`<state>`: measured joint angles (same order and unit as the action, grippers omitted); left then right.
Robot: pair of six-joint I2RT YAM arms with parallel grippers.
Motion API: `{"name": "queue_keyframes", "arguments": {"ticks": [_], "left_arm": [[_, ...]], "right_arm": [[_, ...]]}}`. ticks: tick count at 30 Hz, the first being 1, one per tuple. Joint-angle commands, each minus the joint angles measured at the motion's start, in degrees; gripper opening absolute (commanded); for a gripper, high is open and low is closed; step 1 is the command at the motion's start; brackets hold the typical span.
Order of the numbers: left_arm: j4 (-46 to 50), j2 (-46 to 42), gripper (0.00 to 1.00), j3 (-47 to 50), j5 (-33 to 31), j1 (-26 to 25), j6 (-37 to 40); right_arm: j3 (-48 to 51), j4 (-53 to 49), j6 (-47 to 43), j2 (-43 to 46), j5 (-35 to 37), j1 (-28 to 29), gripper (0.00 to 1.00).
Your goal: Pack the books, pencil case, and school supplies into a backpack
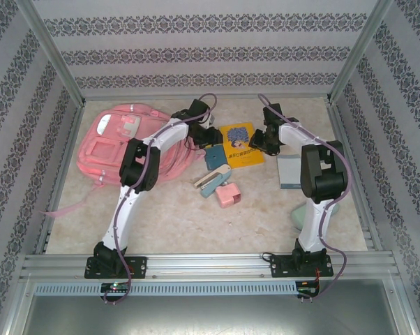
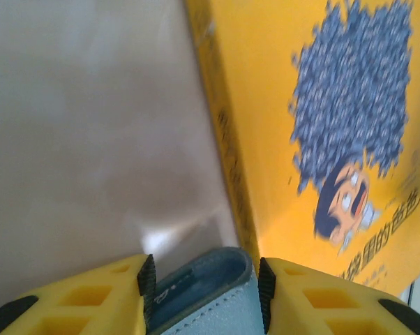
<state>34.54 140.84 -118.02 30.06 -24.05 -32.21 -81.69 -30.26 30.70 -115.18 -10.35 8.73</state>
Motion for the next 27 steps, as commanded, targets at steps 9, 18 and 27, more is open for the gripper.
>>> {"name": "queue_keyframes", "arguments": {"ticks": [9,18,27], "left_arm": [[-2.7,-12.6,0.45,17.5,1.8,-1.7,0.0],[-1.8,-7.1,0.45,8.4,0.1,0.4,-1.2],[0.3,-0.3,0.45,1.6,0.8,0.4,-3.0]], "right_arm": [[3.6,4.1,4.0,-1.2,-7.1,2.3,0.40],[2.3,4.6,4.7,0.1,-7.8,4.2,0.40],[0.5,3.1,-2.1,0.4,-3.1,0.7,0.44]]}}
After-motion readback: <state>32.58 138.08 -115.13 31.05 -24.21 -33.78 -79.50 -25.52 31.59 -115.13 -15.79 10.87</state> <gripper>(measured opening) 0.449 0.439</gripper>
